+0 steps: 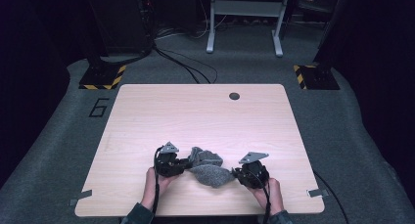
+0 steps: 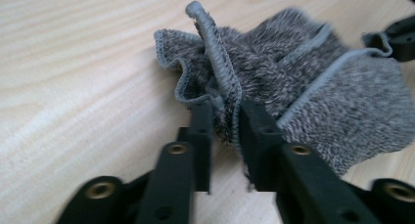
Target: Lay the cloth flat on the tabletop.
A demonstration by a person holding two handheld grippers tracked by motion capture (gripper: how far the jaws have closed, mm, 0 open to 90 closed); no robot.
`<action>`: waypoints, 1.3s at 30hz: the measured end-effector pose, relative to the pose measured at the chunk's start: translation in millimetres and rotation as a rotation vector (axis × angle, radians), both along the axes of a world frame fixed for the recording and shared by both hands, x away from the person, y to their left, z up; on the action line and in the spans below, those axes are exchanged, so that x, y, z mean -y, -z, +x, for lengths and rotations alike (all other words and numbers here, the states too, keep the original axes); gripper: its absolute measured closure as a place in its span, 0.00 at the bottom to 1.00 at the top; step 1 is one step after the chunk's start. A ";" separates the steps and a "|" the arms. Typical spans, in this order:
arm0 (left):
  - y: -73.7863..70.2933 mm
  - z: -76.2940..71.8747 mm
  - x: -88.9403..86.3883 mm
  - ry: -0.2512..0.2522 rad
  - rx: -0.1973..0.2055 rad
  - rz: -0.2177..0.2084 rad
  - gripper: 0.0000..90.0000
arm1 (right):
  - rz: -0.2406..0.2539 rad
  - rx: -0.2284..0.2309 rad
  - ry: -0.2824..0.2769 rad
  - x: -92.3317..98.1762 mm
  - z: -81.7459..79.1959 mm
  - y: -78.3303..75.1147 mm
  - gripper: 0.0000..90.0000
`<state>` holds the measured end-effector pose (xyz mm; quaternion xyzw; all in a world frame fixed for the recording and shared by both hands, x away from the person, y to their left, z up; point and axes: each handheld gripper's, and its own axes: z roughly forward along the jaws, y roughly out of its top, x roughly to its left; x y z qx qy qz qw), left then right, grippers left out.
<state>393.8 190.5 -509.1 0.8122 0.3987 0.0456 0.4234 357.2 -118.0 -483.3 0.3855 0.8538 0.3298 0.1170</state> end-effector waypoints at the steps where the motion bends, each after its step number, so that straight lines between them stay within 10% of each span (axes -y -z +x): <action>1: -0.6 0.2 -0.1 0.007 -0.006 0.000 0.73 | 0.012 -0.009 -0.022 1.4 2.6 0.0 0.70; 5: -8.2 1.2 -5.2 -0.023 -0.007 -0.030 0.47 | 0.109 -0.005 -0.021 3.8 11.2 -18.0 0.55; 11: -17.0 1.7 -6.8 -0.038 0.015 -0.033 0.45 | 0.159 0.005 -0.038 -4.4 24.1 -39.5 0.50; 18: -9.8 1.4 11.7 0.022 -0.042 0.038 0.61 | 0.105 -0.070 -0.058 -41.9 58.4 -35.0 0.53; 24: -1.0 1.8 13.3 0.017 -0.066 0.077 0.84 | 0.046 -0.110 -0.106 -62.1 63.6 -19.6 0.85; 39: 3.3 -17.9 5.5 -0.007 -0.011 0.151 0.98 | 0.033 0.063 0.000 -26.6 35.0 -35.7 0.98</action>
